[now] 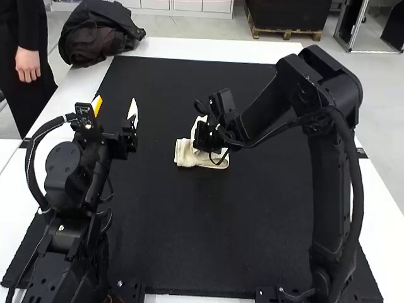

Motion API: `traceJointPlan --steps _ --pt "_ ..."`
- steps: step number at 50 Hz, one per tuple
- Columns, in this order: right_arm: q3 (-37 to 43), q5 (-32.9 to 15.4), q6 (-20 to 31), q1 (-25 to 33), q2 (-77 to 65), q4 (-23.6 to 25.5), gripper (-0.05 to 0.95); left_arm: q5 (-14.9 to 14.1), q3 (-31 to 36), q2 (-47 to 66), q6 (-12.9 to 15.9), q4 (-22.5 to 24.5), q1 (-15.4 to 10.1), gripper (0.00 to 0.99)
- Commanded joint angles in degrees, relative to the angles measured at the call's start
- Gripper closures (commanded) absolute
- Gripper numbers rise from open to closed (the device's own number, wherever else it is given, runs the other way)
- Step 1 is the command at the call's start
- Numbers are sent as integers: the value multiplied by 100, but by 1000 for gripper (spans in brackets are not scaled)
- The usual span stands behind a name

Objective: Fold the towel.

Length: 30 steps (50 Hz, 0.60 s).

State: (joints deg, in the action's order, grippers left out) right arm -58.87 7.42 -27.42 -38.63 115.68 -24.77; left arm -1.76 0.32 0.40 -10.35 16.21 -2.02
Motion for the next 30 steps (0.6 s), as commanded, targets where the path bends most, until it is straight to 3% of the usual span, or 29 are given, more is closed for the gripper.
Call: traceJointPlan --steps 1,20,22,25,30 --pt "-239 -92 -9 -118 51 -19 908 -70 109 -58 7 23 -61 52" --pt "-292 -92 -27 -162 130 -19 907 -70 109 -58 7 14 -61 52" --pt "-283 -92 -27 -162 130 -19 828 -70 109 -58 7 14 -61 52" --pt "-292 -92 -35 -171 130 34 584 -70 109 -58 7 14 -61 52" --pt "-292 -83 -27 -162 130 96 331 -70 118 -58 -2 14 -61 52"
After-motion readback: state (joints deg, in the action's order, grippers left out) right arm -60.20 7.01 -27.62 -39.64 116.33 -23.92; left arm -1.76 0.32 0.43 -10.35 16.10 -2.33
